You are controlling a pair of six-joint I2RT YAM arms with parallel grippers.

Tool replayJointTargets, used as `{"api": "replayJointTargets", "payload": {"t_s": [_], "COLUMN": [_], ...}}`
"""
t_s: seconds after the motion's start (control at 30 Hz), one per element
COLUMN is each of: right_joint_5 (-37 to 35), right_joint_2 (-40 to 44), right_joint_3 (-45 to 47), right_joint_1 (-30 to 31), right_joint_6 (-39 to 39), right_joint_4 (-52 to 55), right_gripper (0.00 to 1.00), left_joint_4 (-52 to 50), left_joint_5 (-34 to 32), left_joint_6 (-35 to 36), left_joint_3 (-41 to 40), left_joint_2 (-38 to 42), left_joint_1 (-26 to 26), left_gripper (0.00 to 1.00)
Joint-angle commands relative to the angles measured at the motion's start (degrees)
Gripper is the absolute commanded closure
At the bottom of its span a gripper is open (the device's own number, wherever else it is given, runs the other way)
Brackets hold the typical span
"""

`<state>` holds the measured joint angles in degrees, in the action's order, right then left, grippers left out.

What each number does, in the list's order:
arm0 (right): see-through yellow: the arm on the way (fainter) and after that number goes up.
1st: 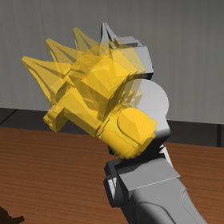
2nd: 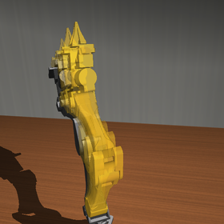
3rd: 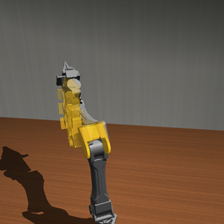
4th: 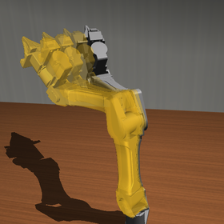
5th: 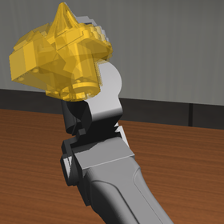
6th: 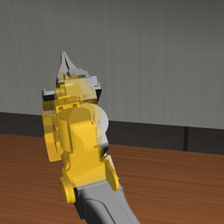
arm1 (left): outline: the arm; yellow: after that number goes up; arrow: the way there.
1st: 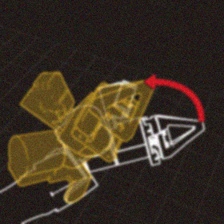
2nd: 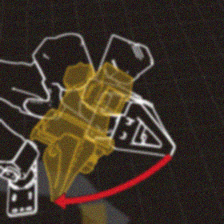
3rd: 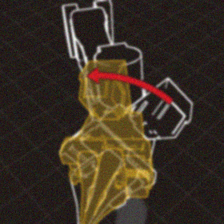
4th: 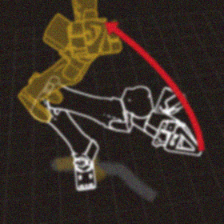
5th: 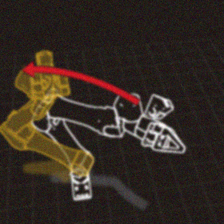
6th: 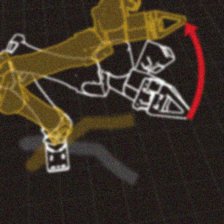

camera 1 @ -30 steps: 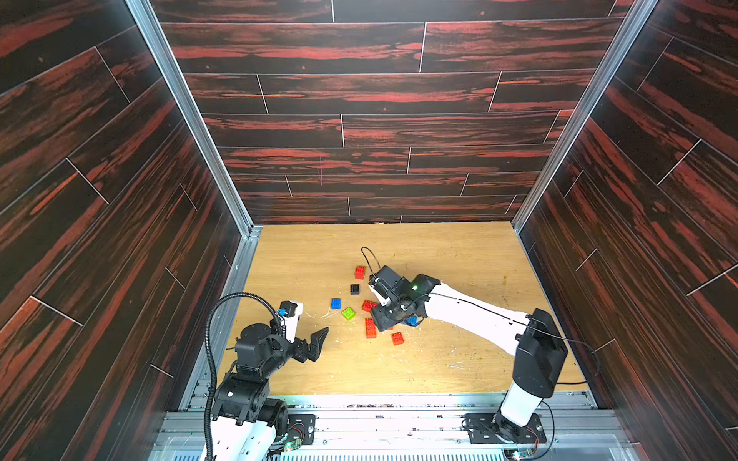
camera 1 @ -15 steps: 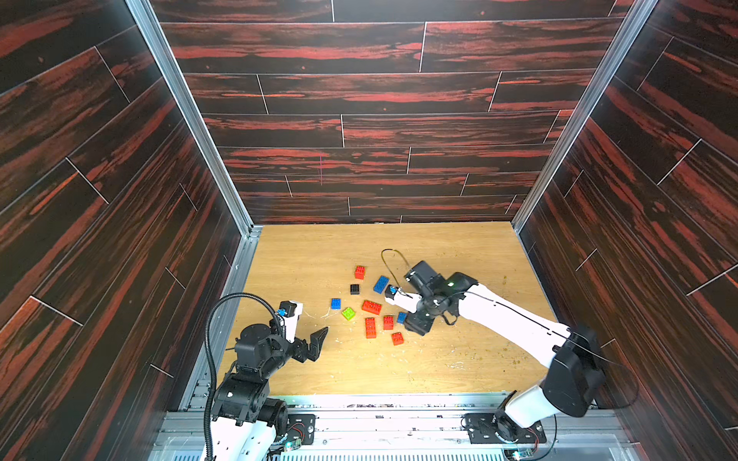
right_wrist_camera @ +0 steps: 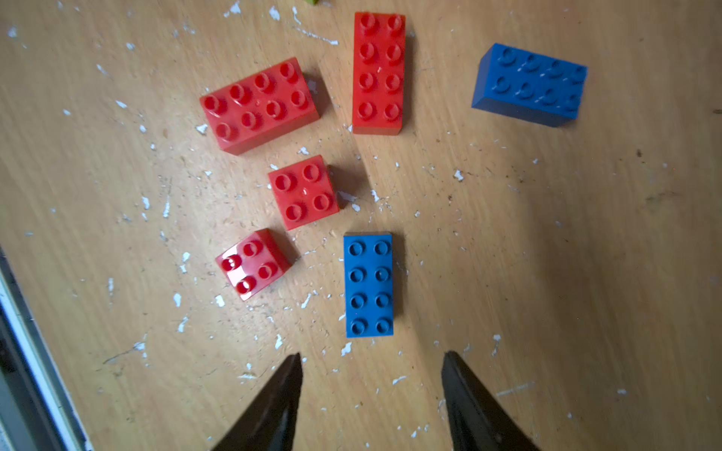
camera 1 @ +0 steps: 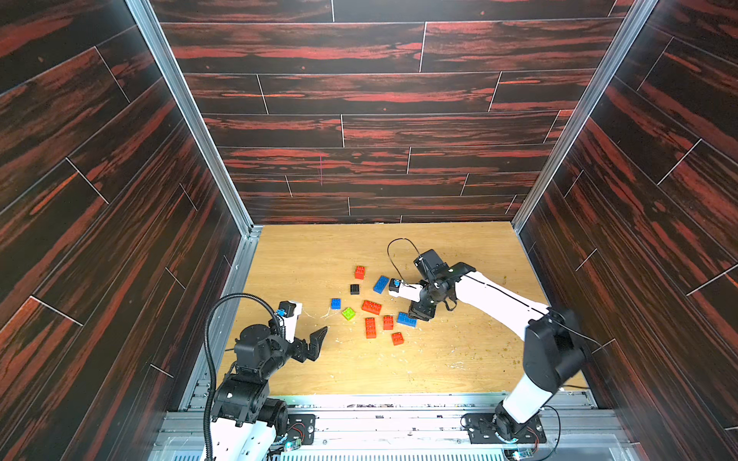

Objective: Assemble the letter f with lego
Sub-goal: Pick up the lego brick from the center of the board.

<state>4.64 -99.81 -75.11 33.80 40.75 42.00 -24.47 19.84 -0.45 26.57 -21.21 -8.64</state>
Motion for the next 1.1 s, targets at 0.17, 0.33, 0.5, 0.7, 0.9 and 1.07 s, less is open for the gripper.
{"api": "replayJointTargets", "payload": {"t_s": [0.17, 0.33, 0.5, 0.7, 0.9, 1.07], "right_joint_5": [2.6, 2.6, 3.7, 3.6, 3.6, 3.6], "right_joint_2": [-6.0, -8.5, -9.9, -10.8, -11.5, -12.5], "right_joint_3": [-4.2, -5.7, -6.4, -6.6, -7.1, -7.3], "right_joint_1": [-1.2, -1.1, -1.0, -0.8, -0.5, -0.2], "right_joint_6": [4.0, 4.2, 3.5, 3.0, 2.6, 2.1], "right_joint_4": [0.7, 1.7, 1.7, 2.5, 3.2, 3.3], "right_gripper": [0.41, 0.42, 0.43, 0.45, 0.45, 0.46], "left_joint_4": [-0.8, -0.8, -0.7, -0.7, -0.6, -0.8], "left_joint_5": [-1.5, -2.1, -2.4, -2.4, -2.1, -2.0], "left_joint_6": [-0.2, -0.4, -0.6, -0.6, -0.5, -0.4], "left_joint_3": [-0.5, -0.4, -0.3, -0.3, -0.2, -0.1], "left_joint_2": [1.0, 0.5, 0.0, -0.2, -0.3, -0.6], "left_joint_1": [-0.3, -0.2, -0.2, -0.3, -0.2, -0.2], "left_gripper": [0.0, 0.0, 0.0, 0.0, 0.0, 0.0]}}
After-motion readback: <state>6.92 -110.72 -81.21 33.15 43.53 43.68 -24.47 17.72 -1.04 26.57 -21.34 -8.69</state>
